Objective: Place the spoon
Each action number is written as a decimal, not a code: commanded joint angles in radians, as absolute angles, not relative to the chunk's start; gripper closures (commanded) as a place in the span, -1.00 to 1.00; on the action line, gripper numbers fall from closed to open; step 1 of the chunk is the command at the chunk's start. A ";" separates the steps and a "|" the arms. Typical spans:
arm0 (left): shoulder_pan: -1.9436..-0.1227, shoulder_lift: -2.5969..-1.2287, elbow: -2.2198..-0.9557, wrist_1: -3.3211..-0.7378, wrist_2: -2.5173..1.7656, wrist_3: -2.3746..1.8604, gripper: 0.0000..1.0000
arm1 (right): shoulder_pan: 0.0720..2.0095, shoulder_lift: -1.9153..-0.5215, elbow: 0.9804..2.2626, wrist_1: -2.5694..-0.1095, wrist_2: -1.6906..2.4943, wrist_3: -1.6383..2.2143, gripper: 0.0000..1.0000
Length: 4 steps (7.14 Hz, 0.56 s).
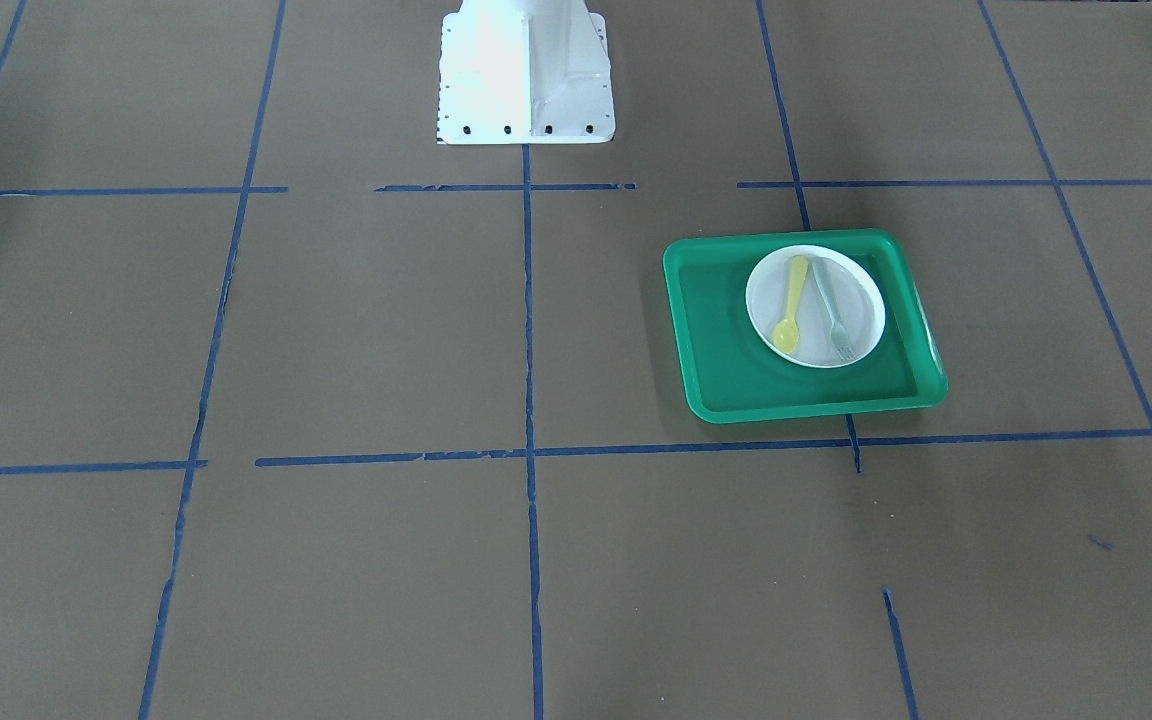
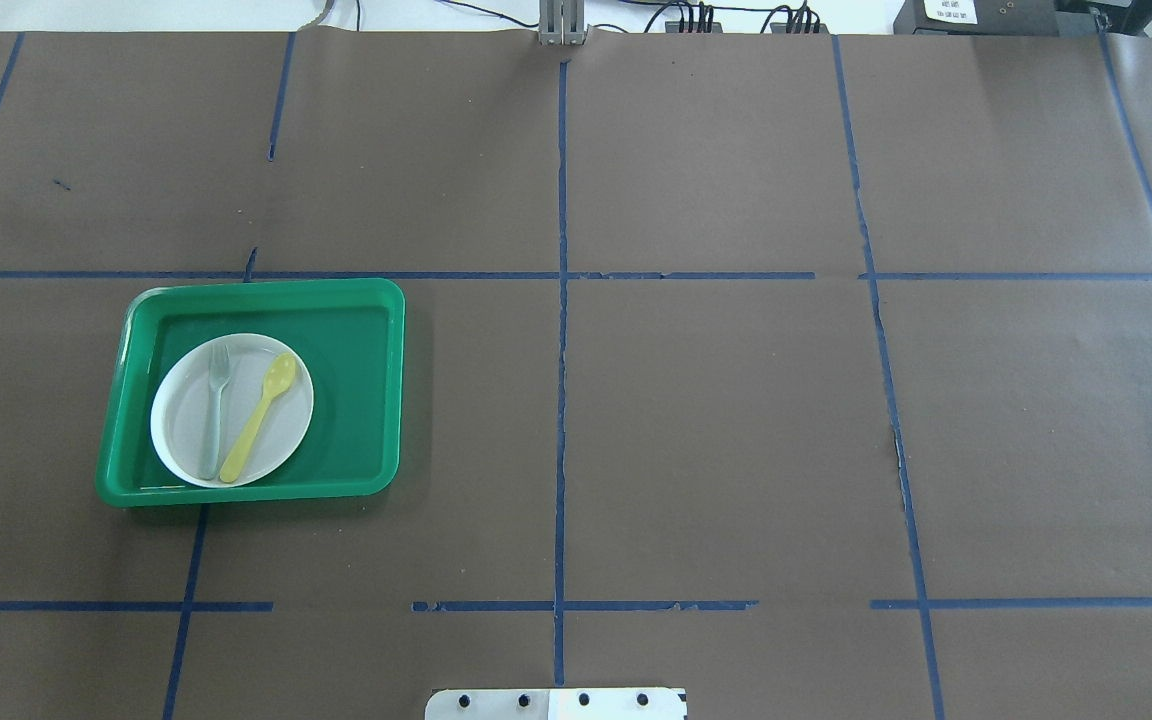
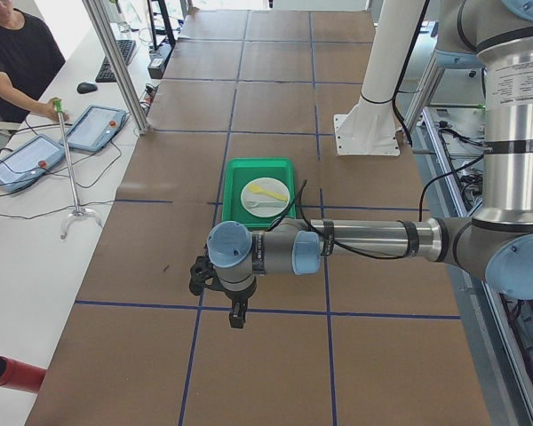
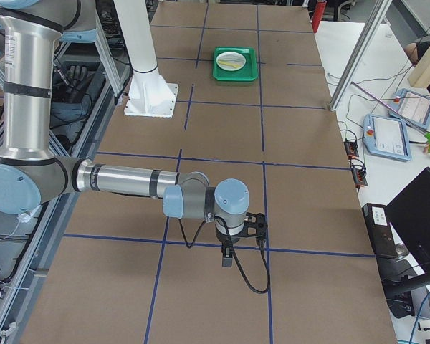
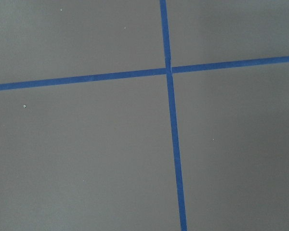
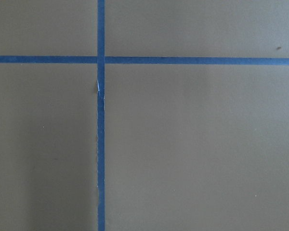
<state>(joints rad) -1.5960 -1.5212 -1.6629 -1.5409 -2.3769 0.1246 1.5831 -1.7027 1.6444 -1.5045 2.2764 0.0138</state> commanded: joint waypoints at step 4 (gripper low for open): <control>-1.323 -1.609 -1.938 -1.542 -2.310 -0.336 -1.00 | 1.583 -1.703 1.644 -1.505 2.276 0.014 -1.00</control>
